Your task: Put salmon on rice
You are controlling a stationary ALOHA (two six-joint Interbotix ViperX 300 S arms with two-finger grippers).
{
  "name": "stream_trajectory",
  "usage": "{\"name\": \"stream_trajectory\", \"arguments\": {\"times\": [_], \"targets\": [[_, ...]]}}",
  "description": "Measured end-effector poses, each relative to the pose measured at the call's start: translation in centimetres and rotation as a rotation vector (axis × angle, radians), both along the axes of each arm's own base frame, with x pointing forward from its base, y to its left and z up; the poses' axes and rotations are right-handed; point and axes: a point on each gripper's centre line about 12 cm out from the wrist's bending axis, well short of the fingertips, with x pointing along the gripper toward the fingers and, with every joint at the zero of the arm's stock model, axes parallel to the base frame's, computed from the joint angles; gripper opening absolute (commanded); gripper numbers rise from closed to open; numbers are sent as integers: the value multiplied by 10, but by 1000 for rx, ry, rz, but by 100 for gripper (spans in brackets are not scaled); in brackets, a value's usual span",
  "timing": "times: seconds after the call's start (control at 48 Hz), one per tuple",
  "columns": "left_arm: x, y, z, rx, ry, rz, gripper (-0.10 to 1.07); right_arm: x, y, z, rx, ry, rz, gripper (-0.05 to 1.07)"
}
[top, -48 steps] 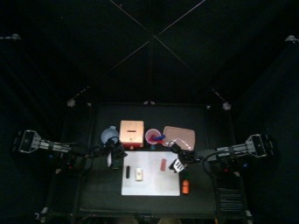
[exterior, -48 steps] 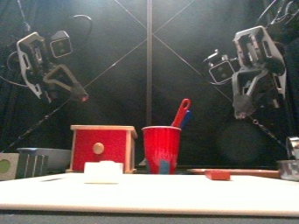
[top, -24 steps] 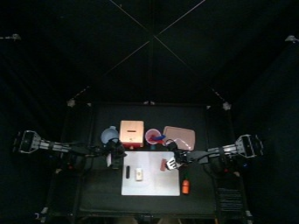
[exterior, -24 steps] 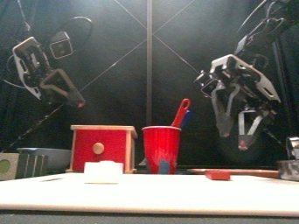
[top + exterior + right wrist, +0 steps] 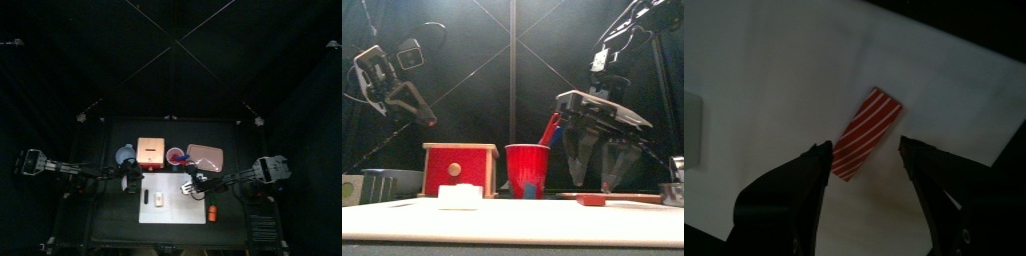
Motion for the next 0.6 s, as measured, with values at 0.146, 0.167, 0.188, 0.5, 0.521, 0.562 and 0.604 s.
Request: {"name": "stream_trajectory", "arguments": {"times": [0.146, 0.167, 0.188, 0.5, 0.521, 0.562, 0.604], "targets": [[-1, 0, -2, 0, 5, 2, 30, 0, -1, -2, -4, 45, -31, 90], [-1, 0, -1, 0, 3, 2, 30, 1, -1, -2, -2, 50, -38, 89], [-1, 0, -1, 0, 2, 2, 30, 1, -1, -2, -1, 55, -45, 89], [-3, 0, -3, 0, 9, 2, 30, 16, 4, -3, -21, 89, -53, 89], [-3, 0, -3, 0, 9, 2, 30, 17, 4, -3, -23, 87, -52, 89], [-3, 0, -4, 0, 11, 2, 30, 20, 4, -1, -28, 80, -46, 89], [-3, 1, -4, -1, 11, 4, 30, 22, 5, 1, -33, 70, -37, 89]]}}
